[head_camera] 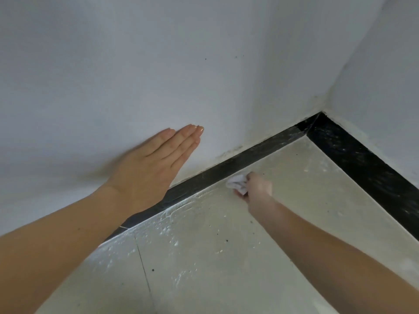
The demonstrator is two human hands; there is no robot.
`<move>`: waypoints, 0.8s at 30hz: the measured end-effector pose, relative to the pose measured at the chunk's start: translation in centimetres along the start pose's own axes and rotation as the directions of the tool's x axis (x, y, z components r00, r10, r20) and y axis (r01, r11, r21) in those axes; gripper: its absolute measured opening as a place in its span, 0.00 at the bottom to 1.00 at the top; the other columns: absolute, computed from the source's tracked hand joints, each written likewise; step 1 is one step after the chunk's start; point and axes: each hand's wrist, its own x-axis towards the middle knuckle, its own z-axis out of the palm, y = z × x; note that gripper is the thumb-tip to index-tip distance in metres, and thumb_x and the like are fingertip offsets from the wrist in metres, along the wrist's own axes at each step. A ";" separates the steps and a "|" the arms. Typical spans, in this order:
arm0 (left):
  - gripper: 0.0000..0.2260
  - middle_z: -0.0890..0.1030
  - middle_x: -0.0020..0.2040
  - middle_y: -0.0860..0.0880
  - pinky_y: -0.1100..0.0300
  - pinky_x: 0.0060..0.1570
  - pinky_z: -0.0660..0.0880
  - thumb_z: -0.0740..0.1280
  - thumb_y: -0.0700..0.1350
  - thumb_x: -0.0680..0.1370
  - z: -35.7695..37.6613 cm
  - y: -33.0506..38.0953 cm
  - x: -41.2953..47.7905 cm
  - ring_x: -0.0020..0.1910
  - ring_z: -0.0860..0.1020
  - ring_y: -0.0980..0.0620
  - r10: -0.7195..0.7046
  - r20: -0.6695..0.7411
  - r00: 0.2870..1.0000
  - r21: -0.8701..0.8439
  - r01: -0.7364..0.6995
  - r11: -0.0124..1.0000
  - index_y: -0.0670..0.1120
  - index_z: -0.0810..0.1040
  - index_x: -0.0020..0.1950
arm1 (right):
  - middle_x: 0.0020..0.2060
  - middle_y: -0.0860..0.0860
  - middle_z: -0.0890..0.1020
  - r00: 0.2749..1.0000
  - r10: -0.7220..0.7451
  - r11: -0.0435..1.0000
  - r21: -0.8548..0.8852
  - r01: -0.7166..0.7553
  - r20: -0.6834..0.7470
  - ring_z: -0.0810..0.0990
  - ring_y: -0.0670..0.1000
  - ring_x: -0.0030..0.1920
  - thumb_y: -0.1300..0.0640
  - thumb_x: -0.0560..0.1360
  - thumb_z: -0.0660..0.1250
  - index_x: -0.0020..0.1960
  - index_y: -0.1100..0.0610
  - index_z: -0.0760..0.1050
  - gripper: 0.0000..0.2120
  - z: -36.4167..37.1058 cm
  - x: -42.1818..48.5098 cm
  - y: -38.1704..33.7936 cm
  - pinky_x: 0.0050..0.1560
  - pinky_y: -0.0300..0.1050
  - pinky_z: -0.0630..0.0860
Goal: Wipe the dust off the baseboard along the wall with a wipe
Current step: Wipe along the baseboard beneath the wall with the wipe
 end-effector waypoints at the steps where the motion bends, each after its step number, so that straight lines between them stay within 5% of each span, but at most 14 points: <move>1: 0.29 0.43 0.78 0.41 0.50 0.75 0.39 0.43 0.42 0.76 0.0 -0.4 0.5 0.78 0.44 0.44 0.021 -0.015 1.000 -0.010 -0.021 1.000 0.37 0.44 0.78 | 0.52 0.57 0.72 0.992 0.101 0.995 -0.025 -0.100 0.077 0.75 0.50 0.36 0.63 0.77 0.59 0.54 0.57 0.65 0.07 1.2 -0.6 1.6 0.38 0.45 0.81; 6: 0.29 0.43 0.79 0.42 0.49 0.75 0.38 0.43 0.41 0.76 0.2 -1.5 2.2 0.77 0.43 0.44 0.142 -0.031 0.989 0.093 -0.139 0.986 0.38 0.45 0.78 | 0.41 0.58 0.76 0.889 0.354 0.930 -0.012 -0.367 0.289 0.78 0.54 0.36 0.64 0.77 0.61 0.49 0.62 0.73 0.03 7.5 -3.9 5.2 0.45 0.48 0.80; 10: 0.28 0.48 0.79 0.42 0.49 0.75 0.38 0.45 0.43 0.77 0.2 -1.8 2.6 0.77 0.45 0.43 0.155 -0.008 0.988 0.090 -0.154 0.984 0.40 0.51 0.78 | 0.37 0.59 0.75 0.925 0.311 0.946 0.026 -0.323 0.217 0.75 0.54 0.33 0.64 0.79 0.57 0.45 0.64 0.71 0.07 6.3 -2.6 -0.2 0.49 0.46 0.79; 14: 0.28 0.48 0.79 0.42 0.49 0.75 0.39 0.42 0.43 0.77 0.3 -1.7 2.5 0.78 0.47 0.45 0.161 -0.032 0.986 0.083 -0.158 0.984 0.40 0.51 0.78 | 0.36 0.58 0.74 0.977 0.179 0.984 -0.005 -0.180 0.113 0.74 0.53 0.32 0.64 0.81 0.54 0.45 0.66 0.70 0.09 3.2 -0.9 -4.8 0.36 0.44 0.78; 17: 0.28 0.49 0.78 0.42 0.49 0.75 0.41 0.43 0.43 0.77 0.2 -2.0 2.6 0.78 0.49 0.45 0.173 -0.027 0.985 0.072 -0.171 0.983 0.40 0.53 0.78 | 0.41 0.56 0.74 0.996 0.076 0.982 0.172 -0.084 0.052 0.74 0.50 0.32 0.66 0.80 0.54 0.48 0.66 0.71 0.08 0.8 0.2 -5.9 0.36 0.40 0.78; 20: 0.27 0.50 0.78 0.42 0.49 0.75 0.41 0.44 0.43 0.77 0.1 -2.2 3.0 0.77 0.50 0.45 0.212 -0.015 0.977 0.096 -0.210 0.973 0.40 0.54 0.77 | 0.34 0.53 0.68 0.997 -0.034 0.968 0.252 0.017 0.066 0.72 0.45 0.28 0.70 0.78 0.54 0.35 0.61 0.66 0.14 -0.2 0.6 -5.3 0.31 0.33 0.72; 24: 0.28 0.43 0.78 0.41 0.47 0.72 0.34 0.42 0.45 0.78 -0.2 -1.8 3.8 0.77 0.43 0.44 0.239 0.035 0.970 0.145 -0.241 0.959 0.41 0.48 0.78 | 0.41 0.53 0.73 0.987 0.077 0.974 0.202 -0.104 0.138 0.76 0.51 0.39 0.63 0.79 0.57 0.44 0.57 0.69 0.06 1.8 -0.3 -0.1 0.39 0.45 0.78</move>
